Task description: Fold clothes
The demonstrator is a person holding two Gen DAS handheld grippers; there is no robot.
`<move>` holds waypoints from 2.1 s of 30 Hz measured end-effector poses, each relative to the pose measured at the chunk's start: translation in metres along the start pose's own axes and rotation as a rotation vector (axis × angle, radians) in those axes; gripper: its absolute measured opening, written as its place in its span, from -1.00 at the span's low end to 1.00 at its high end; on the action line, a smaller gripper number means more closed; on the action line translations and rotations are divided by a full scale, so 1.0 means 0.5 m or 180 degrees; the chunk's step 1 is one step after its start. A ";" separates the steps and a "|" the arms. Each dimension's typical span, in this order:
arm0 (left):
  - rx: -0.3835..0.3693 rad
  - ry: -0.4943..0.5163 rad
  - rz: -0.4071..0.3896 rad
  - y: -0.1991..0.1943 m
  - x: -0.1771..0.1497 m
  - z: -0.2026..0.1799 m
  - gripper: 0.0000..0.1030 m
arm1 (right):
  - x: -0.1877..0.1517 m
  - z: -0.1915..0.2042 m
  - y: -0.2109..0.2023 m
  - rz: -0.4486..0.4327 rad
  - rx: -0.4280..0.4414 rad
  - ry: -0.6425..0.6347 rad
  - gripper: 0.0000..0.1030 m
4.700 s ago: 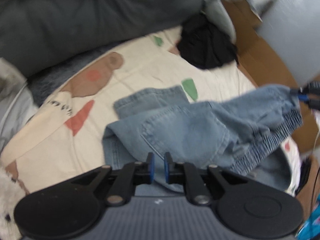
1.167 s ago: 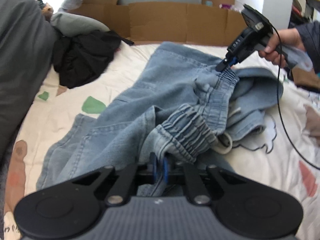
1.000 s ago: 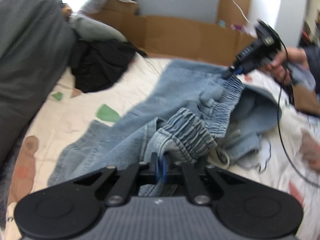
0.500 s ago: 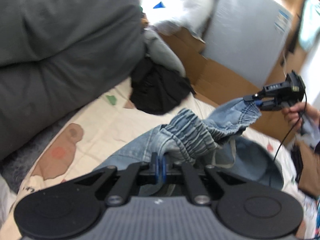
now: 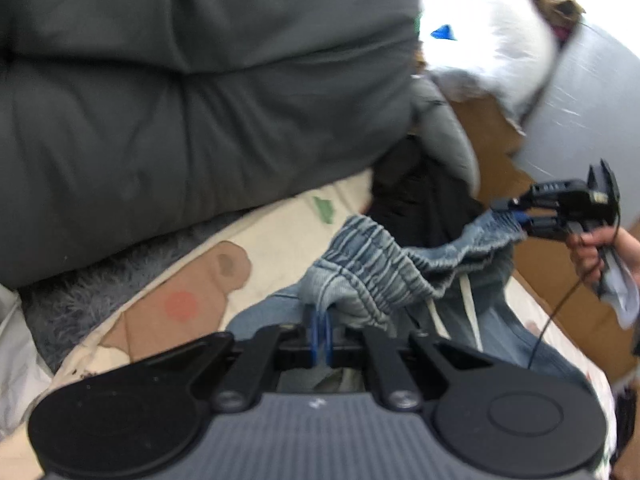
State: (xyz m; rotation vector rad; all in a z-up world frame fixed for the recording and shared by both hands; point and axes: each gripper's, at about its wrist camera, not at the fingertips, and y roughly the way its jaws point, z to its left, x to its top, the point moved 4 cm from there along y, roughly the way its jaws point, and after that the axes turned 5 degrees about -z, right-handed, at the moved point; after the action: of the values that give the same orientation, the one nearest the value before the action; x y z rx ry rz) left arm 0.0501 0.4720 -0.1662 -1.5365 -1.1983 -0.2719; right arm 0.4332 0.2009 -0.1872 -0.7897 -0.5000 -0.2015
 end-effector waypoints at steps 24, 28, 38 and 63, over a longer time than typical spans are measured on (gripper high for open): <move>0.0637 -0.0109 0.0461 0.098 -0.068 0.126 0.13 | -0.011 -0.051 0.033 0.0081 -0.0702 -0.0949 0.03; 0.0574 -0.0202 0.0729 0.107 -0.115 0.125 0.13 | -0.033 -0.102 0.004 0.0009 -0.0839 -0.0864 0.11; 0.0343 -0.0181 0.1061 0.096 -0.181 0.084 0.23 | -0.108 -0.233 -0.082 0.0063 -0.1138 -0.0658 0.15; 0.0233 -0.0310 0.1311 -0.080 -0.225 0.033 -0.91 | -0.225 -0.367 -0.148 0.0403 -0.1441 -0.0609 0.19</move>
State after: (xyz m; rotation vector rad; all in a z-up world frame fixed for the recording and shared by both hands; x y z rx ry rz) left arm -0.0399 0.4209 -0.2281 -1.7047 -0.9259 0.1190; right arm 0.3743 0.0161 -0.3063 -1.2874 -0.5914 -0.1222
